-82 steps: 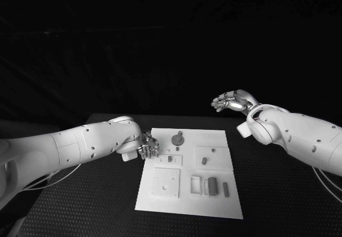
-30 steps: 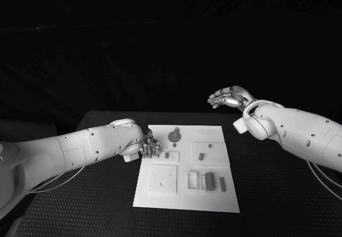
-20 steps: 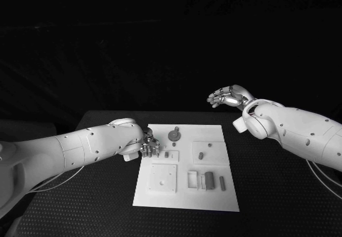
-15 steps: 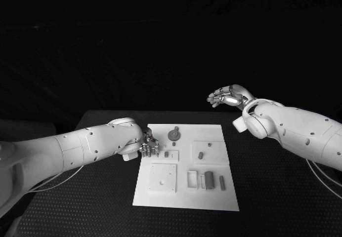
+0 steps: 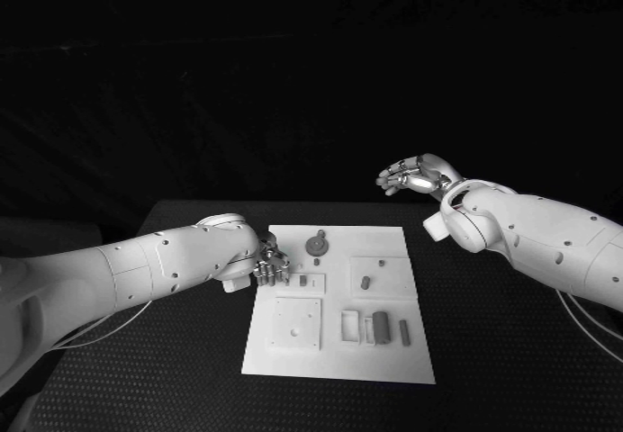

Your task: Assemble the parts on the task board

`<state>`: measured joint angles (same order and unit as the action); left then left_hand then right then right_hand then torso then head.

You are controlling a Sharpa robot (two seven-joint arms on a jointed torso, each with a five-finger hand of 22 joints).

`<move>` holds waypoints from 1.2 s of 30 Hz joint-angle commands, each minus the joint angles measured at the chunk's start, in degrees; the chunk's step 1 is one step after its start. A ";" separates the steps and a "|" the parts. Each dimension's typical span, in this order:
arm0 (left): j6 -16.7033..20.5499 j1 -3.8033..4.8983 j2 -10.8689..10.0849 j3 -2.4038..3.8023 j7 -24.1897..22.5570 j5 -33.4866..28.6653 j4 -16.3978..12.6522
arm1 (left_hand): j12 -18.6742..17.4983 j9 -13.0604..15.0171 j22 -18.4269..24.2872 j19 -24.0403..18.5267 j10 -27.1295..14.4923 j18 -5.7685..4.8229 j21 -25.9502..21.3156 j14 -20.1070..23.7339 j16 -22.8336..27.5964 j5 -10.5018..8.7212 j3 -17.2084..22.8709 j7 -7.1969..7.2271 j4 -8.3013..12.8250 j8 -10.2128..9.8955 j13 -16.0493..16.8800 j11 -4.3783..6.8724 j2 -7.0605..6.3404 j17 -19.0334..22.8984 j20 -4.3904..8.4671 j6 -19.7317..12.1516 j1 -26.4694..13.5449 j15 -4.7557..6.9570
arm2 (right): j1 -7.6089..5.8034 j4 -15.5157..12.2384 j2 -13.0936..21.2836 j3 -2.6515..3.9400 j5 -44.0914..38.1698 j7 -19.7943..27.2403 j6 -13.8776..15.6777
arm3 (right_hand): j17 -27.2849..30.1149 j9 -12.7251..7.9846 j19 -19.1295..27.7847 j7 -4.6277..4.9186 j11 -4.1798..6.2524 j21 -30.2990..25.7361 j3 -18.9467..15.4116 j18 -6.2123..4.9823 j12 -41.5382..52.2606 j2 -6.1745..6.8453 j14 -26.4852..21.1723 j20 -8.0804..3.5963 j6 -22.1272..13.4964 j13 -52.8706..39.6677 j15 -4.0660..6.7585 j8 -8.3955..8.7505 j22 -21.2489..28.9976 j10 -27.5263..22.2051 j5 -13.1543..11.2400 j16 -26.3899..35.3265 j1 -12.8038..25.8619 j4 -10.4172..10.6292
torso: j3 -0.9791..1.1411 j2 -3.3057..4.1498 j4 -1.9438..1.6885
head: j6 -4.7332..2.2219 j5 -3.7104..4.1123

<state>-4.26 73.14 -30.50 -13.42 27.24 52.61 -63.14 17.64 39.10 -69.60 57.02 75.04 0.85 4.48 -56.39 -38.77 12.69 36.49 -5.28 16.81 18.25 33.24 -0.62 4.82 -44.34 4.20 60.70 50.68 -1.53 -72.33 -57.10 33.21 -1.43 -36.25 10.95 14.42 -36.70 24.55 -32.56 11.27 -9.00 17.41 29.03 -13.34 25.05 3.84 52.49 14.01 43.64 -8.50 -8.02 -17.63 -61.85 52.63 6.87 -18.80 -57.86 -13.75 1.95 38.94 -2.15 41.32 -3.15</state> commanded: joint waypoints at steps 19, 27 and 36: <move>-2.46 -0.47 -0.01 -0.27 -0.19 -1.60 0.14 | 0.02 0.13 -0.20 -0.45 0.24 -0.85 -0.27 0.26 -0.03 0.31 0.38 0.63 -0.05 0.19 0.03 0.47 0.33 0.13 -0.14 0.90 0.48 -0.04 | 0.08 -0.03 -0.02 0.03 0.01 0.30 -0.88 | -0.12 -0.13 0.23 0.97 -0.19 -0.44 -0.18 0.58 -0.22 0.21 -0.29 -0.03 -0.34 0.12 -0.07 -0.24 -0.15 0.37 0.13 0.25 -0.43 0.28 | 0.04 0.01 -0.01 | 0.09 0.02; -2.03 -0.47 -0.03 -0.26 -0.24 -1.60 0.52 | 0.04 0.16 -0.24 -0.44 0.28 -0.85 -0.27 0.24 -0.05 0.37 0.39 0.64 -0.06 0.20 0.06 0.48 0.34 0.14 -0.15 0.92 0.50 -0.04 | 0.08 -0.01 0.03 0.03 0.01 0.31 -0.90 | -0.14 -0.14 0.22 0.96 -0.18 -0.47 -0.19 0.58 -0.23 0.20 -0.29 -0.04 -0.34 0.13 -0.07 -0.25 -0.17 0.38 0.13 0.27 -0.43 0.28 | 0.02 0.01 -0.01 | 0.04 0.04; -1.32 -0.46 0.37 -0.26 -0.20 -0.28 0.99 | -0.17 0.26 -0.47 -0.67 -0.13 -0.85 -0.40 0.57 0.01 -0.95 0.31 0.42 -0.15 -0.12 0.10 0.33 0.55 0.37 -0.30 0.49 0.40 -0.21 | 0.10 0.01 0.04 0.03 0.01 0.32 -0.88 | -0.16 -0.16 0.22 0.97 -0.19 -0.50 -0.20 0.58 -0.23 0.21 -0.28 -0.03 -0.34 0.15 -0.07 -0.25 -0.20 0.38 0.13 0.30 -0.42 0.29 | 0.03 -0.01 -0.01 | 0.02 0.04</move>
<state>-5.87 72.85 -30.26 -13.56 26.83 50.90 -62.45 17.64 39.27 -70.02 56.81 75.31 0.85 4.31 -56.17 -38.77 11.90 36.61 -5.19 16.67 18.12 33.25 -0.52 4.68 -44.00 3.99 60.80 50.83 -1.76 -72.26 -57.06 33.26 -1.43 -36.24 10.92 14.30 -36.80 24.45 -32.56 11.27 -9.00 17.19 29.03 -13.35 25.05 3.84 52.49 14.01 43.64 -8.40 -8.02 -17.63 -61.96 52.63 6.87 -18.80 -57.86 -13.75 1.98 38.94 -2.16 41.35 -3.11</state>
